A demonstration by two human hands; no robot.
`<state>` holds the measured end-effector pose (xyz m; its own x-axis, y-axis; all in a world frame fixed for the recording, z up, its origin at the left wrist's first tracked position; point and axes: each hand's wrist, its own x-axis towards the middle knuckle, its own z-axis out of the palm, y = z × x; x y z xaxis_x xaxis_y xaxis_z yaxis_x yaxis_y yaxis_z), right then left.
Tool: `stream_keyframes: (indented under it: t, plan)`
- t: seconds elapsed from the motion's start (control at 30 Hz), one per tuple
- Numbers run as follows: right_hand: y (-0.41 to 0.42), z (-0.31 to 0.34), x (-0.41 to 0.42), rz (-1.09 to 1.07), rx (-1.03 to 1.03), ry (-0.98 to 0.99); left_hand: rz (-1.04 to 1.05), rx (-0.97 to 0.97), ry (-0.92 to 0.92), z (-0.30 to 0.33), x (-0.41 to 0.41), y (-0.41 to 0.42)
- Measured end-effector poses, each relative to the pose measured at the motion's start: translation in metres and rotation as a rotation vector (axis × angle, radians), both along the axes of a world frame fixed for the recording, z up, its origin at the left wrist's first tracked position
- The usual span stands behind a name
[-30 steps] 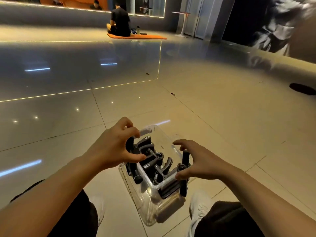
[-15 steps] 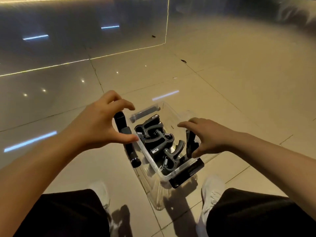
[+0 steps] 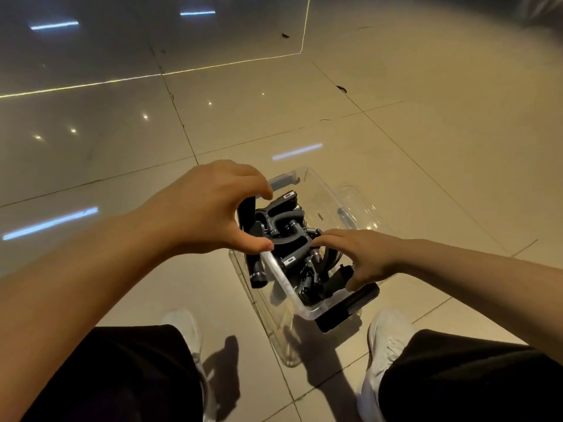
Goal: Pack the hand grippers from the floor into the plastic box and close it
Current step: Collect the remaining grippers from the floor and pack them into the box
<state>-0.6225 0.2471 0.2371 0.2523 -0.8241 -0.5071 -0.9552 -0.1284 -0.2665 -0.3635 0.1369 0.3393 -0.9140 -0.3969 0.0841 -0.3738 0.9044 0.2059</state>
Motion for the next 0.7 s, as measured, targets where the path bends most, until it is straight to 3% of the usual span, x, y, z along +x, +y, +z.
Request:
stream_keyframes:
  t: [0.07, 0.27, 0.47, 0.57, 0.7]
  plan:
    - [0.002, -0.011, -0.010, -0.049, 0.070, -0.037, 0.004, -0.019, -0.022, -0.003, 0.004, 0.000]
    - [-0.004, -0.035, -0.039, 0.023, 0.137, 0.106, 0.023, -0.006, -0.050, -0.009, 0.018, -0.006]
    - [-0.019, -0.045, -0.041, 0.270, 0.075, 0.278, -0.007, 0.015, -0.064, -0.011, 0.010, -0.007]
    - [-0.029, -0.043, -0.040, 0.284, 0.102, 0.243, -0.028, 0.006, -0.068, -0.013, 0.004, -0.005]
    - [-0.038, -0.036, -0.038, 0.113, 0.205, 0.026, -0.048, 0.011, -0.047, -0.014, 0.001, -0.005]
